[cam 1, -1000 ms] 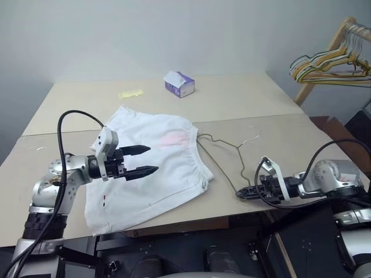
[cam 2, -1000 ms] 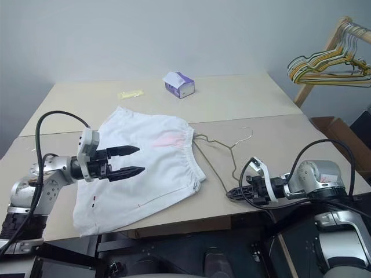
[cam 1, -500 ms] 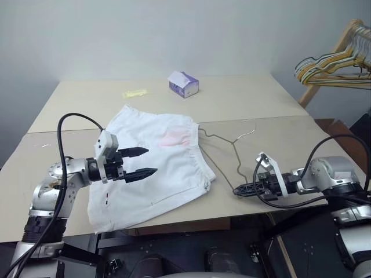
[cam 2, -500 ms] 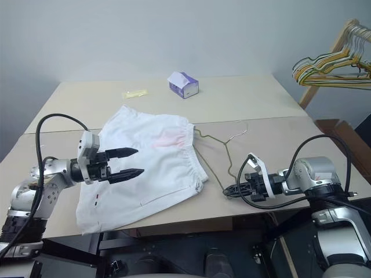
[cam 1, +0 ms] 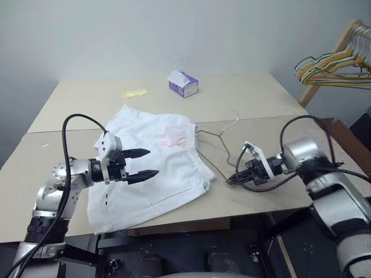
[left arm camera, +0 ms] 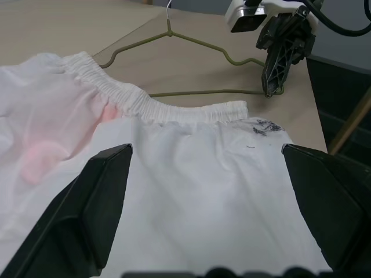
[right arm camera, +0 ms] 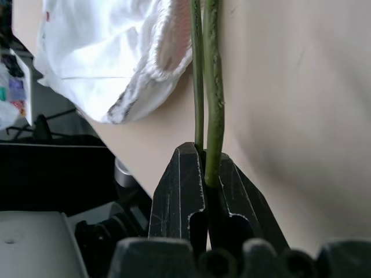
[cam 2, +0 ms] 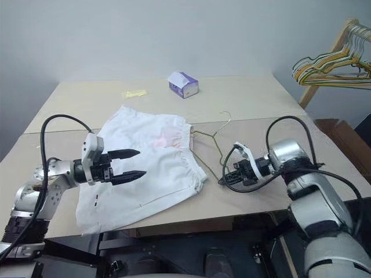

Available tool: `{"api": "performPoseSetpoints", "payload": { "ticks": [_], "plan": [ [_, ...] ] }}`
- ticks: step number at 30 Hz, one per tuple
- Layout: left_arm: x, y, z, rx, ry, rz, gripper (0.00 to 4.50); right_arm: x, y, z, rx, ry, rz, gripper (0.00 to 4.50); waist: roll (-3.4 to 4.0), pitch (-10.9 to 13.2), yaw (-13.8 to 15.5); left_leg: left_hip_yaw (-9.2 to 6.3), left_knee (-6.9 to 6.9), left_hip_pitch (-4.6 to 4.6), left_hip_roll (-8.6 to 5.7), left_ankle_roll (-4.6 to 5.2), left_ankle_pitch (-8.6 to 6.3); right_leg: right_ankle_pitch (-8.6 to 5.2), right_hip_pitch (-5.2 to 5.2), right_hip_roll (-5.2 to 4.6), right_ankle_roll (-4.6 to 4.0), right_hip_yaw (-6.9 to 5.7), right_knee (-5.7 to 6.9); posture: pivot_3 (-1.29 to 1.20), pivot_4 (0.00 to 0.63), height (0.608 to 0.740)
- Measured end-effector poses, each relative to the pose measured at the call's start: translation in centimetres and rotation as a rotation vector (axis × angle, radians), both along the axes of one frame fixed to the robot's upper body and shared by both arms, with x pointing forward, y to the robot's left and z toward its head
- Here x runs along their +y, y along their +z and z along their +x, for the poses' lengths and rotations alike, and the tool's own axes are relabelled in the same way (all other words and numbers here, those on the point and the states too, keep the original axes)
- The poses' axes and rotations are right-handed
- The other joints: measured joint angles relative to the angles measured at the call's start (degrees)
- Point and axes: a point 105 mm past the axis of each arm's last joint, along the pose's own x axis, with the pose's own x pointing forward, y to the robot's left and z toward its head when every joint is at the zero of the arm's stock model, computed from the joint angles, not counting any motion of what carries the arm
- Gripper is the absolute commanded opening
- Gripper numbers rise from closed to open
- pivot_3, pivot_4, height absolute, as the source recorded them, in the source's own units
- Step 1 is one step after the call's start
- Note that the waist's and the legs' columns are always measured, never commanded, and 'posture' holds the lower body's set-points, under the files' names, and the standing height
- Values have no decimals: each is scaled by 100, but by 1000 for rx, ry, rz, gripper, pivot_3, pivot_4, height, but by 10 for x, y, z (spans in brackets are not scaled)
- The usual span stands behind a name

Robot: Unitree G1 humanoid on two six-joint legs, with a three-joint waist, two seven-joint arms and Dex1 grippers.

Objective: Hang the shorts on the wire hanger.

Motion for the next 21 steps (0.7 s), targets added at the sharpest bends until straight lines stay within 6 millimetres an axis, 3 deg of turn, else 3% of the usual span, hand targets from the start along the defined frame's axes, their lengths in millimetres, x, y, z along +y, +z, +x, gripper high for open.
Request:
{"api": "performPoseSetpoints", "payload": {
  "ticks": [11, 16, 21],
  "plan": [
    [0, -3, -4, -7, 11, 5, 4481, 1, 2, 28, -104, -37, -29, 0, 3, 1, 117, 0, 0, 0, 0, -3, 2, 1, -2, -1, -2, -4, 6, 87, 0, 740],
    [0, -4, -3, -7, 17, 5, 4481, 6, 11, 45, -268, -41, 8, 0, 5, 1, 130, 0, 0, -1, 0, -5, 2, 1, -2, -1, -2, -4, 7, 74, 0, 740],
    [0, -2, -4, -24, -1, 5, 4481, 15, 15, 53, -541, 80, -9, 0, 7, 2, 129, -2, -2, -2, 1, -5, 2, 1, -2, -2, -2, -7, 5, 48, 0, 740]
  ]
}}
